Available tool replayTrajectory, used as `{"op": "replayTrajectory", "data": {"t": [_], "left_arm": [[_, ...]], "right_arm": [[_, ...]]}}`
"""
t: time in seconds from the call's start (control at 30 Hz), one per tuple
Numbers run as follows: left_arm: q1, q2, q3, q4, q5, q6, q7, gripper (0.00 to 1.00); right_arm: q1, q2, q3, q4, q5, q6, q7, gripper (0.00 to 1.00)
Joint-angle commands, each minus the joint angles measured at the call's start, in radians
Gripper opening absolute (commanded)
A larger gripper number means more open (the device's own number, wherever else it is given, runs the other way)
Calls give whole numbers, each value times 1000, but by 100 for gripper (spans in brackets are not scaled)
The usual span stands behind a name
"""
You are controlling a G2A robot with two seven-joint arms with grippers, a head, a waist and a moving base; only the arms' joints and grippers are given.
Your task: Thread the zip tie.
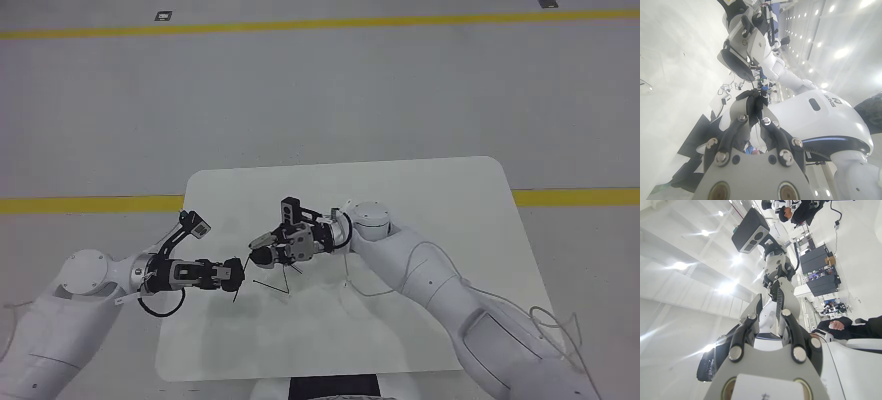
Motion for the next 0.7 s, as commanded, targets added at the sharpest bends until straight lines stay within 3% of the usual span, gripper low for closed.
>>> {"op": "replayTrajectory", "data": {"t": [0.0, 0.67], "left_arm": [[0, 0, 0, 0, 0, 0, 0, 0], [0, 0, 0, 0, 0, 0, 0, 0]], "right_arm": [[1, -3, 1, 2, -3, 1, 3, 16], [4, -27, 13, 32, -30, 11, 28, 8]]}}
